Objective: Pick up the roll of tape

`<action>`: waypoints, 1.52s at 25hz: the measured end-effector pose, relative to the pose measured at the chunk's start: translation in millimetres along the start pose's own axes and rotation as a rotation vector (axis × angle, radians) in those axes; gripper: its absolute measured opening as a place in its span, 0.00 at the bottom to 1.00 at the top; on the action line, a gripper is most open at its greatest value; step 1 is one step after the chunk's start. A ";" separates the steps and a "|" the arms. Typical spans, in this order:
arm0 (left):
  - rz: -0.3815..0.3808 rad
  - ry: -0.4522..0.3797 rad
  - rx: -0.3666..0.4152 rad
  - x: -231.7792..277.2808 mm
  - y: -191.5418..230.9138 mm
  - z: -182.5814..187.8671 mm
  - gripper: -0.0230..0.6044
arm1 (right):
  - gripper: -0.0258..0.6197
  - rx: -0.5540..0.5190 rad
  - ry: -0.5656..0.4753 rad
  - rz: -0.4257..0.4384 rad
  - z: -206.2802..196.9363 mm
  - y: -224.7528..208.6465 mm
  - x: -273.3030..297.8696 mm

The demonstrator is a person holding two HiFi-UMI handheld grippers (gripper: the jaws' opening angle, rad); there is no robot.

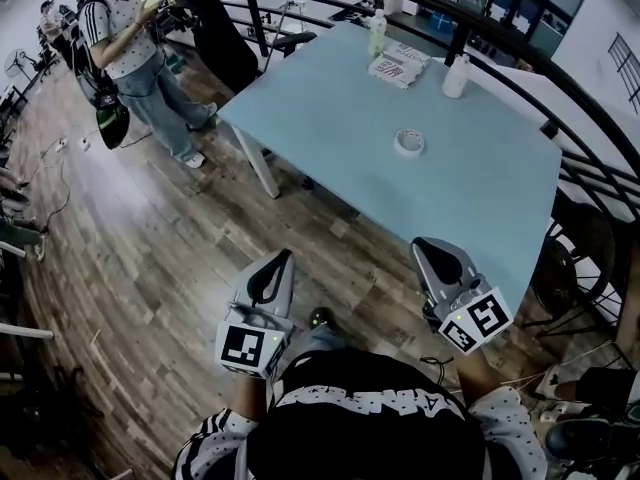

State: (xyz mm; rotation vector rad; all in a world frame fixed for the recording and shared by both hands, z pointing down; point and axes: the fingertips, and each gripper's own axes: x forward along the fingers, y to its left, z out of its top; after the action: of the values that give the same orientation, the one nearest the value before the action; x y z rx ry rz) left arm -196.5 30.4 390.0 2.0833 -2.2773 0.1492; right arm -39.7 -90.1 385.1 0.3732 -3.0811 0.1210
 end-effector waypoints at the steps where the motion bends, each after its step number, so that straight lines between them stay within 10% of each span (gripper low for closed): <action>1: -0.001 -0.001 0.003 4.6 8.0 -0.4 0.04 | 0.04 0.001 0.003 -0.002 0.2 -2.0 8.8; 26: -0.130 -0.008 -0.010 96.6 108.3 -1.1 0.04 | 0.07 0.032 0.038 -0.150 -12.5 -42.3 107.4; 38: -0.076 0.018 0.001 175.8 139.8 17.8 0.04 | 0.08 0.036 0.083 -0.154 -21.2 -139.2 168.4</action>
State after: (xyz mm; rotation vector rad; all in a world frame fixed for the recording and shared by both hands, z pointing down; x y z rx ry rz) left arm -351.1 -133.5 385.4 2.1561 -2.1849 0.1654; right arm -169.3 -263.0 424.0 0.5898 -2.9579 0.1820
